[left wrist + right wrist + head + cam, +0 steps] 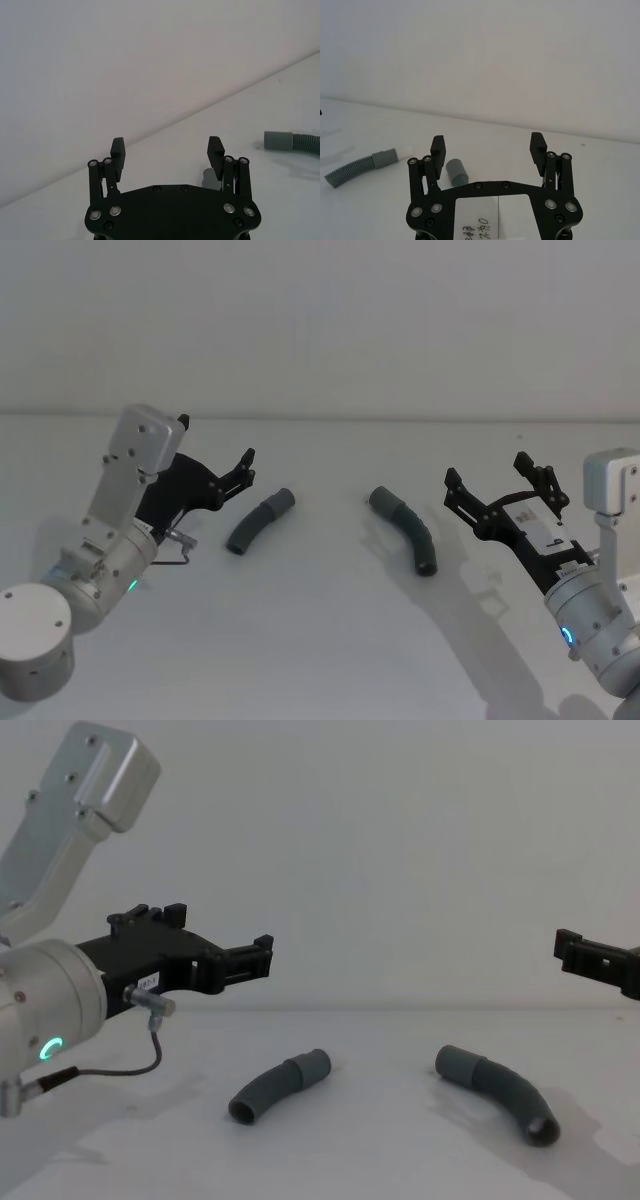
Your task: Use both hands to pick up one end of the pipe from the table, align the ends, and insert them.
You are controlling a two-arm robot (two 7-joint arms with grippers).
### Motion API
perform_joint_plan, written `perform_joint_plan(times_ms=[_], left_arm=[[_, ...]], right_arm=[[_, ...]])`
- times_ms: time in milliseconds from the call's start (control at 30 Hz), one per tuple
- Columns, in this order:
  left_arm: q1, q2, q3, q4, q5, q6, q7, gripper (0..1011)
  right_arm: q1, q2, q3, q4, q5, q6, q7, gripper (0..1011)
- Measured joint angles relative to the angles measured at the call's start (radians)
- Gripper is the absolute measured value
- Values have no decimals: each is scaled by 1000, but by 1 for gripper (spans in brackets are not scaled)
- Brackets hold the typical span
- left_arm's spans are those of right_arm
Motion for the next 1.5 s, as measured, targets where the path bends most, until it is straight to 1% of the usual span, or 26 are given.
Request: perform_joint_plan(times_ms=[167, 333, 467, 500, 567, 600, 667, 800, 1133, 1500], left_arm=[[-14, 14, -5, -1, -21, 32, -39, 1001], [-42, 38, -8, -2, -48, 100, -103, 1001], [-61, 50, -8, 4, -59, 142, -134, 1001], [-68, 53, -7, 7, -61, 152, -142, 1001], [-88, 60, -2, 19, -68, 191, -172, 1001], [-88, 60, -2, 19, -68, 191, -172, 1001], [-110, 66, 5, 34, -71, 223, -198, 1001], [-137, 69, 16, 56, -72, 257, -228, 1001], [-189, 65, 47, 104, -65, 317, -286, 1001], [-217, 54, 70, 131, -47, 356, -318, 1001]], right_arm=[[0, 0, 0, 0, 0, 0, 0, 1001], [0, 0, 0, 0, 0, 0, 0, 1001], [0, 0, 0, 0, 0, 0, 0, 1001], [0, 0, 0, 0, 0, 0, 0, 1001], [0, 0, 0, 0, 0, 0, 0, 1001], [0, 0, 0, 0, 0, 0, 0, 1001], [0, 0, 0, 0, 0, 0, 0, 1001], [0, 0, 0, 0, 0, 0, 0, 1001], [0, 0, 0, 0, 0, 0, 0, 1001], [0, 0, 0, 0, 0, 0, 0, 1001]])
